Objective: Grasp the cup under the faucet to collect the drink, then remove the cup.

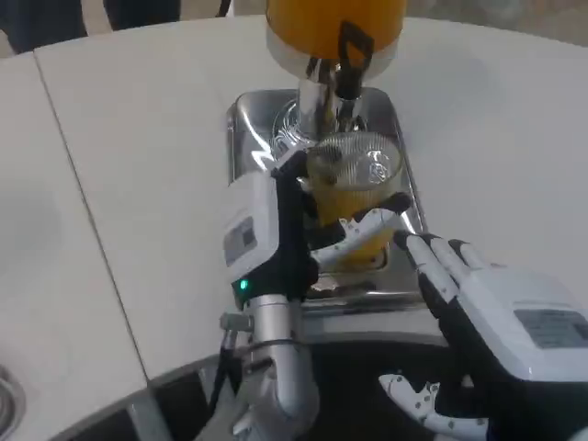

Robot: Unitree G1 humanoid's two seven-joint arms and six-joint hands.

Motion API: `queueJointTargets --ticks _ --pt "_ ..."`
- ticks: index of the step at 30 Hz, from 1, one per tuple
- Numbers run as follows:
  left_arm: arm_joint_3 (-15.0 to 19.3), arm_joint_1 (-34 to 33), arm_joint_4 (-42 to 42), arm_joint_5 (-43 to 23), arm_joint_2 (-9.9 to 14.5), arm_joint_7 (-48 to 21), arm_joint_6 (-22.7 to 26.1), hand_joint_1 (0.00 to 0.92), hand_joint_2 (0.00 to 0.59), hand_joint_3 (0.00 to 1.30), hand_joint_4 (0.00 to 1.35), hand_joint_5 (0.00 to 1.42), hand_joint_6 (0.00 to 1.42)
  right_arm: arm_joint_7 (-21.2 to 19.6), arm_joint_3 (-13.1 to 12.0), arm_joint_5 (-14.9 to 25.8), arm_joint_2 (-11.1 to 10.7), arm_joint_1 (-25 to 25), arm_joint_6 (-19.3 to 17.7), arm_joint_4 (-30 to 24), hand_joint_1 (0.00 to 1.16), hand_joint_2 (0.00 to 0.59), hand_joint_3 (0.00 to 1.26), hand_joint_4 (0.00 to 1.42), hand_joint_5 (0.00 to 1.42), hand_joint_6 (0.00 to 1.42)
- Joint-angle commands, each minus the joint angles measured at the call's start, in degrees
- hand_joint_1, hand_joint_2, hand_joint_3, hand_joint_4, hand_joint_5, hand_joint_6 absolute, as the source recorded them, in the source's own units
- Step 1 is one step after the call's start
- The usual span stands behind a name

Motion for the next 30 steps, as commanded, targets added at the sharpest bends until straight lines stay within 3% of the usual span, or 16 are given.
queueJointTargets --ticks 1,9,19,30 --pt "1.3 1.1 -2.3 -0.9 2.3 -1.2 -1.0 0.609 0.000 1.16 1.07 1.42 1.42 -1.9 -1.0 2.0 -1.4 0.0 -0.4 1.8 0.45 0.429 0.00 0.00 0.00 0.08" --pt "3.9 2.7 -5.2 -1.9 5.9 -2.5 -0.3 0.610 0.000 1.16 1.06 1.42 1.42 -2.3 -2.2 4.2 -3.1 -3.2 0.3 4.0 0.45 0.434 0.00 0.00 0.00 0.08" --pt "5.2 4.4 -8.8 -2.5 7.9 -4.2 -0.1 0.610 0.000 1.17 1.06 1.42 1.42 -3.2 -1.7 4.4 -3.5 -2.6 0.2 3.8 0.46 0.440 0.00 0.00 0.00 0.08" --pt "8.7 7.7 -13.2 -3.9 12.8 -8.2 -0.8 0.611 0.000 1.17 1.04 1.42 1.42 -5.4 -2.6 4.6 -6.1 -3.0 -0.5 4.7 0.46 0.442 0.00 0.00 0.00 0.09"
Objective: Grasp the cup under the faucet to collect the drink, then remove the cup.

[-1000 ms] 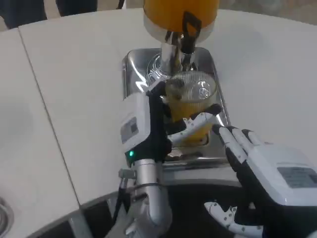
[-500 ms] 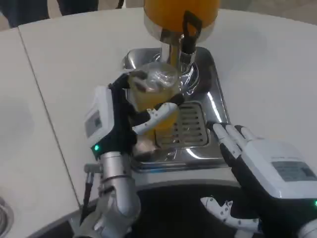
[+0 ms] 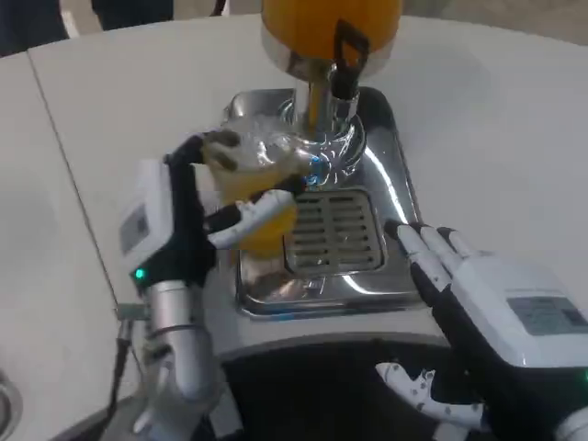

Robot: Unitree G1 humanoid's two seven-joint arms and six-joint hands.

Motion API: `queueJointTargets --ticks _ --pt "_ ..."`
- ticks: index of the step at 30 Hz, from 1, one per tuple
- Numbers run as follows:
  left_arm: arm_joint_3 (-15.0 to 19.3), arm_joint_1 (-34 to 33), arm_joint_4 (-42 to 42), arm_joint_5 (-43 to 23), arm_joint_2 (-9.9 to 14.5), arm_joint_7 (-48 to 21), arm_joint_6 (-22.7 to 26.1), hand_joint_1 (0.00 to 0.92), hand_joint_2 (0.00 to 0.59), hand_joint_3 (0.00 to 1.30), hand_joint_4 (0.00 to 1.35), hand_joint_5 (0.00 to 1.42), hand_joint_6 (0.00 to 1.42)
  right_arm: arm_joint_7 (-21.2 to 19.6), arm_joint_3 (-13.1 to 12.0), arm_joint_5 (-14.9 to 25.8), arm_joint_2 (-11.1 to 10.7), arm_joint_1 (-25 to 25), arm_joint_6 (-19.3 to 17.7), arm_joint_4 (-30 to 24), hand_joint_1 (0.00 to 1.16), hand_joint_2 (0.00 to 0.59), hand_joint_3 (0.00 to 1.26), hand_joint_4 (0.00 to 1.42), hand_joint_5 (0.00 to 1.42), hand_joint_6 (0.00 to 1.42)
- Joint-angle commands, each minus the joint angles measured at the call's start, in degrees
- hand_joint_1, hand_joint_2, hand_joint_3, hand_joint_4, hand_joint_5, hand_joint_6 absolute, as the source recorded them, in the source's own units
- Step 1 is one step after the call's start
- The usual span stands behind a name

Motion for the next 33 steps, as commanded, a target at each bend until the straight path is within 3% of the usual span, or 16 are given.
queueJointTargets --ticks 1,9,18,23,33 --pt "1.4 2.7 -3.8 -1.1 1.7 -1.6 -1.2 0.611 0.000 1.17 1.04 1.42 1.42 -1.8 -0.5 -0.8 -1.7 0.4 -0.7 0.0 0.46 0.442 0.00 0.00 0.00 0.09" --pt "3.3 7.5 -9.6 -3.1 4.2 -5.3 -2.9 0.603 0.000 1.17 1.04 1.42 1.42 -2.5 -2.1 -1.8 -4.5 2.8 -1.6 -1.8 0.47 0.442 0.00 0.00 0.00 0.09" --pt "5.4 13.5 -19.4 -5.0 5.2 -10.3 -3.5 0.603 0.000 1.17 1.04 1.42 1.42 -3.2 -0.8 -6.3 -2.3 6.0 -2.0 -4.3 0.45 0.452 0.00 0.00 0.00 0.05" --pt "6.5 15.8 -24.0 -5.6 4.9 -12.4 -3.3 0.602 0.000 1.17 1.04 1.42 1.42 -3.6 -0.3 -6.6 -1.7 6.1 -2.8 -4.1 0.45 0.451 0.00 0.00 0.00 0.05" --pt "7.4 20.1 -33.3 -5.7 4.6 -15.3 -2.5 0.586 0.000 1.17 1.04 1.42 1.42 -4.6 -3.5 -6.7 -2.5 6.1 -2.9 -3.6 0.39 0.447 0.00 0.00 0.00 0.03"
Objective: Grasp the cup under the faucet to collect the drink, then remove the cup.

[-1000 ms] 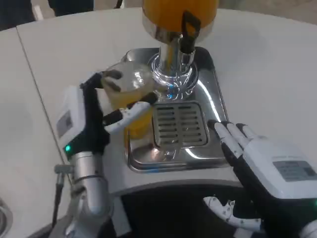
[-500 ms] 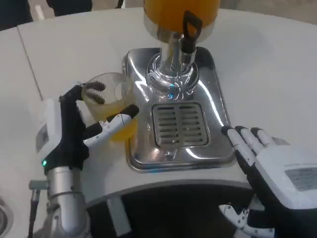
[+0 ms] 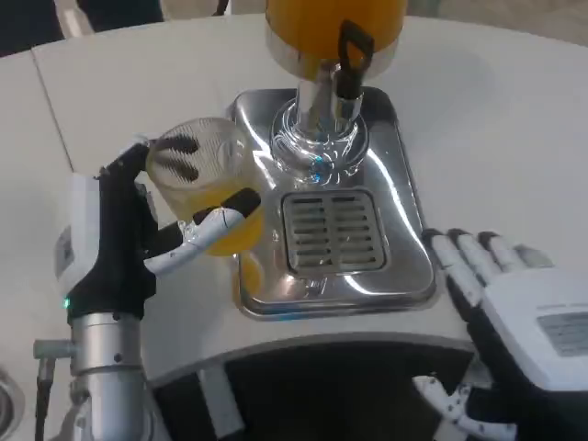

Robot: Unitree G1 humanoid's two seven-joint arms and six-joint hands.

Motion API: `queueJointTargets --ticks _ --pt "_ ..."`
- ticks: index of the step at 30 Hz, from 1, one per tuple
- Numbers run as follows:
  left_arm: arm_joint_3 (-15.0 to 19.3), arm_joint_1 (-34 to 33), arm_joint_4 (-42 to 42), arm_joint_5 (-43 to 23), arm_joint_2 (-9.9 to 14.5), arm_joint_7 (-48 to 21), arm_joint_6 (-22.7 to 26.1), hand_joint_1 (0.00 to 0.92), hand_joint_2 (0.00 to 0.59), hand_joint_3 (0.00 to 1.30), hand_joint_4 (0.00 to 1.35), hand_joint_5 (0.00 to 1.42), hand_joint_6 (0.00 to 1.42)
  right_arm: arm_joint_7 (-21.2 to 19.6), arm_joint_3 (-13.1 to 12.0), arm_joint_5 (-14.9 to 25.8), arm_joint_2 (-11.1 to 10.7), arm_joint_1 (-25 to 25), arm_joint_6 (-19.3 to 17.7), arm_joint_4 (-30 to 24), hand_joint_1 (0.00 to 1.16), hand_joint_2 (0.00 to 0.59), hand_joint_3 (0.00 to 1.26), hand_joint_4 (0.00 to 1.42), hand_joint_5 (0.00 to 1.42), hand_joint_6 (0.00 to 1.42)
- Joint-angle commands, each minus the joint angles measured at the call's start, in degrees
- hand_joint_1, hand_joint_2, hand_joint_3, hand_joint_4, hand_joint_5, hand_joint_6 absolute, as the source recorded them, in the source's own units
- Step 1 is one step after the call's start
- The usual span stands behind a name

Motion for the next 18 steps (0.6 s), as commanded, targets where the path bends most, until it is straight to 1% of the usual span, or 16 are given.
queueJointTargets --ticks 1,3,4,5,9,13,15,16,18 --pt "1.0 2.9 -5.8 0.0 -0.1 -1.6 -1.0 0.585 0.000 1.17 1.04 1.42 1.42 -1.8 -1.8 -0.1 -0.6 0.6 -0.3 -0.2 0.39 0.447 0.00 0.00 0.00 0.03" --pt "1.1 5.4 -8.9 0.5 0.3 -2.7 -1.5 0.583 0.000 1.17 1.04 1.42 1.42 -2.5 -2.0 -0.1 -0.7 0.8 -0.5 0.1 0.39 0.447 0.00 0.00 0.00 0.03" --pt "1.1 6.6 -10.2 0.7 0.4 -3.2 -1.8 0.582 0.000 1.17 1.04 1.42 1.42 -3.6 -1.8 -0.4 -0.8 1.2 -1.0 0.2 0.38 0.439 0.00 0.00 0.00 0.02" --pt "1.1 7.8 -11.4 0.9 0.5 -3.8 -2.0 0.581 0.000 1.17 1.04 1.42 1.42 -4.4 -1.7 -0.6 -1.0 1.5 -1.4 0.3 0.36 0.447 0.00 0.00 0.00 0.02" --pt "1.2 12.0 -16.0 1.5 0.6 -5.4 -3.0 0.579 0.000 1.17 1.03 1.42 1.42 -6.0 -0.7 -1.7 -0.6 2.2 -1.9 0.8 0.35 0.447 0.00 0.00 0.00 0.02" --pt "0.8 15.7 -20.5 2.7 0.4 -6.6 -4.3 0.578 0.000 1.17 1.03 1.42 1.42 -7.0 -0.4 -1.9 -0.1 2.4 -1.8 1.1 0.35 0.446 0.00 0.00 0.00 0.02" --pt "0.5 17.4 -22.7 3.1 0.2 -7.4 -4.8 0.577 0.000 1.17 1.03 1.42 1.42 -9.2 -0.3 -1.9 -0.3 3.6 -2.4 1.2 0.34 0.446 0.00 0.00 0.00 0.01" --pt "0.4 18.0 -23.3 3.2 0.1 -7.8 -4.9 0.576 0.001 1.17 1.03 1.42 1.42 -10.4 -0.3 -1.1 -0.7 4.5 -2.9 1.2 0.34 0.446 0.00 0.00 0.00 0.01" --pt "-0.1 19.8 -25.0 3.9 0.1 -8.4 -5.8 0.574 0.001 1.17 1.03 1.42 1.42 -14.0 -0.6 0.8 -2.6 7.1 -5.3 1.3 0.34 0.446 0.00 0.00 0.00 0.00"
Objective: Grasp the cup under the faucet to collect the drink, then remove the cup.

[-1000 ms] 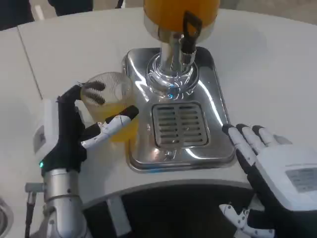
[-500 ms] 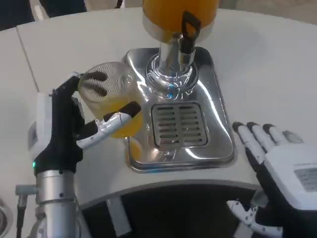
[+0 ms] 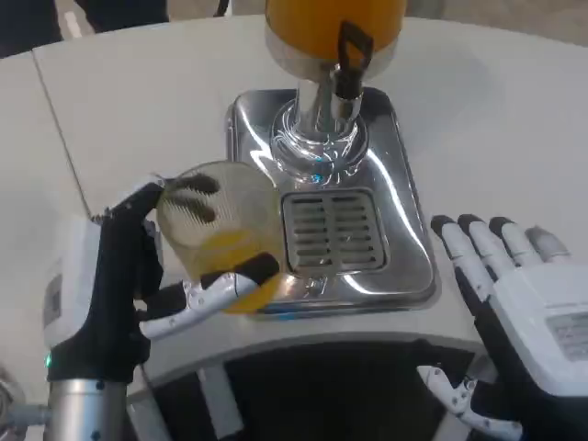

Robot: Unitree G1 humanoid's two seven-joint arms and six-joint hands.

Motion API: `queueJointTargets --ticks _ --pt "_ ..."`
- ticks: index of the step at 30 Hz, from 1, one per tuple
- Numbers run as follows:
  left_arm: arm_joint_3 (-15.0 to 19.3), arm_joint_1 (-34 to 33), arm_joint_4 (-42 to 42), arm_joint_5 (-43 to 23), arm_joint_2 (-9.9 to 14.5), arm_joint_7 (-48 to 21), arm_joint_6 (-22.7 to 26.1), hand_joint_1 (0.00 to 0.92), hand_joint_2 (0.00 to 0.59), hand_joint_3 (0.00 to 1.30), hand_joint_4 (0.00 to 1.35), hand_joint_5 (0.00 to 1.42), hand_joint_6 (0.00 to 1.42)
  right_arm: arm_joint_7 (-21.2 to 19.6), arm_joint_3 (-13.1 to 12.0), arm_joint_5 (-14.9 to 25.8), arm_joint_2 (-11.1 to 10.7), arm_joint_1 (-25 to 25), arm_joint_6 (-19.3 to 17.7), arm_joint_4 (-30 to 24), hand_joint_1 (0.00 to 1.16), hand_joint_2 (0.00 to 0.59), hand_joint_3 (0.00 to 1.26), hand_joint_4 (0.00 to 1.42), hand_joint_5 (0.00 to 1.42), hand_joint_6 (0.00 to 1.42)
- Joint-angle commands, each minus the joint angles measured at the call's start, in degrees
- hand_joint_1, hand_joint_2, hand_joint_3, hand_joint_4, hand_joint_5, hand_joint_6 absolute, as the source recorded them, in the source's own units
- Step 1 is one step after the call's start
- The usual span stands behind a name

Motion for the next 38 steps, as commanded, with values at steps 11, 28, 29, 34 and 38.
queueJointTargets --ticks 11,28,29,34,38 --pt "-3.0 9.8 -10.9 3.7 -1.8 -3.3 -4.5 0.559 0.007 1.17 1.03 1.42 1.42 -15.7 -5.2 9.4 -6.3 13.8 -8.2 0.3 0.33 0.462 0.00 0.00 0.00 0.00" --pt "-4.4 13.3 -14.9 5.6 -3.7 -4.9 -4.4 0.550 0.012 1.17 1.03 1.42 1.42 -16.4 -10.4 16.4 -10.1 11.7 -10.9 2.5 0.33 0.480 0.00 0.00 0.00 0.00" --pt "-4.6 14.0 -15.4 5.8 -3.9 -4.9 -4.3 0.550 0.012 1.17 1.03 1.42 1.42 -16.2 -10.2 16.1 -10.0 11.6 -10.9 2.5 0.33 0.480 0.00 0.00 0.00 0.00" --pt "-5.2 15.6 -16.5 6.0 -4.5 -5.4 -4.0 0.544 0.015 1.17 1.03 1.42 1.42 -15.5 -7.9 14.5 -8.6 10.7 -10.1 2.2 0.33 0.479 0.00 0.00 0.00 0.00" --pt "-5.5 16.2 -17.2 6.2 -4.9 -6.1 -3.9 0.542 0.015 1.17 1.03 1.42 1.42 -14.7 -6.9 13.7 -8.0 10.8 -10.1 1.6 0.33 0.479 0.00 0.00 0.00 0.00"
